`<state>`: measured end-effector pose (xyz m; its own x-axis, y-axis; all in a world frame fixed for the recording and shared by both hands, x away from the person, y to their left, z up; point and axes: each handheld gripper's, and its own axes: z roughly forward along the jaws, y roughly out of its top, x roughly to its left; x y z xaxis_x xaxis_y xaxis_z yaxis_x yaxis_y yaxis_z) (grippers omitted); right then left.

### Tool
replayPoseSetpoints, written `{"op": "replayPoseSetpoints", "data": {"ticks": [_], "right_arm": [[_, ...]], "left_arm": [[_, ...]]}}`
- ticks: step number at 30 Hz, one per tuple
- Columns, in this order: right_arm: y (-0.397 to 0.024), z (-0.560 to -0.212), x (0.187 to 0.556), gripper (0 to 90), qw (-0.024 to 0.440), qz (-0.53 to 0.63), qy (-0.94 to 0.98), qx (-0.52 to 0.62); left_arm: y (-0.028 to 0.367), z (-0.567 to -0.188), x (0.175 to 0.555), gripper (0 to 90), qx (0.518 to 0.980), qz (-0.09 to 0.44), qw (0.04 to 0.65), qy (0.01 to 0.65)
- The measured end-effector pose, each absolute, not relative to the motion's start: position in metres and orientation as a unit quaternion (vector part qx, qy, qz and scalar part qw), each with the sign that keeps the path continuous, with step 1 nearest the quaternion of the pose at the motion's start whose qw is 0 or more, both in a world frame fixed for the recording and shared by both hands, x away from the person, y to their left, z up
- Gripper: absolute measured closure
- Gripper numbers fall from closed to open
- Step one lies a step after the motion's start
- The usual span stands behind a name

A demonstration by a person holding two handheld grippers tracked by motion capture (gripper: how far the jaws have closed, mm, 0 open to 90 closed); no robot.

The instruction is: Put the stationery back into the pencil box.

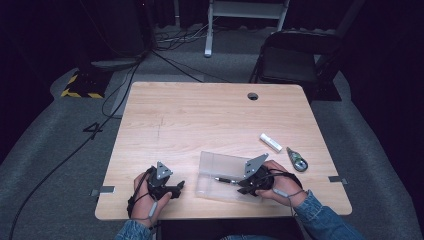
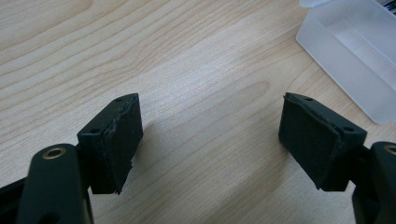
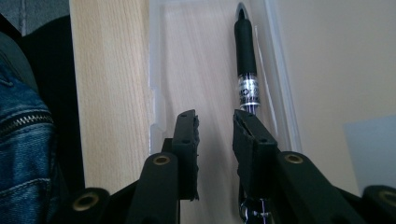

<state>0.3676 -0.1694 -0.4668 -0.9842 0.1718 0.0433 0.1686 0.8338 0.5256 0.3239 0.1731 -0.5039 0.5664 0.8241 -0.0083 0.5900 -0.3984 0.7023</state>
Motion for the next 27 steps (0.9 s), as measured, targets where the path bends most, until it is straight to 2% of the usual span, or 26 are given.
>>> {"op": "replayPoseSetpoints", "data": {"ticks": [8,15,27], "right_arm": [[-0.167,-0.473,0.368,66.8,0.007,0.258,0.962,0.09],[-0.169,-0.471,0.368,66.7,0.006,0.259,0.961,0.093],[-0.177,-0.449,0.368,62.5,0.01,0.303,0.946,0.112]], "left_arm": [[0.173,-0.504,0.324,22.2,0.818,0.173,0.337,0.432],[0.173,-0.504,0.324,22.2,0.819,0.173,0.337,0.431],[0.173,-0.504,0.324,22.0,0.817,0.169,0.339,0.435]]}}
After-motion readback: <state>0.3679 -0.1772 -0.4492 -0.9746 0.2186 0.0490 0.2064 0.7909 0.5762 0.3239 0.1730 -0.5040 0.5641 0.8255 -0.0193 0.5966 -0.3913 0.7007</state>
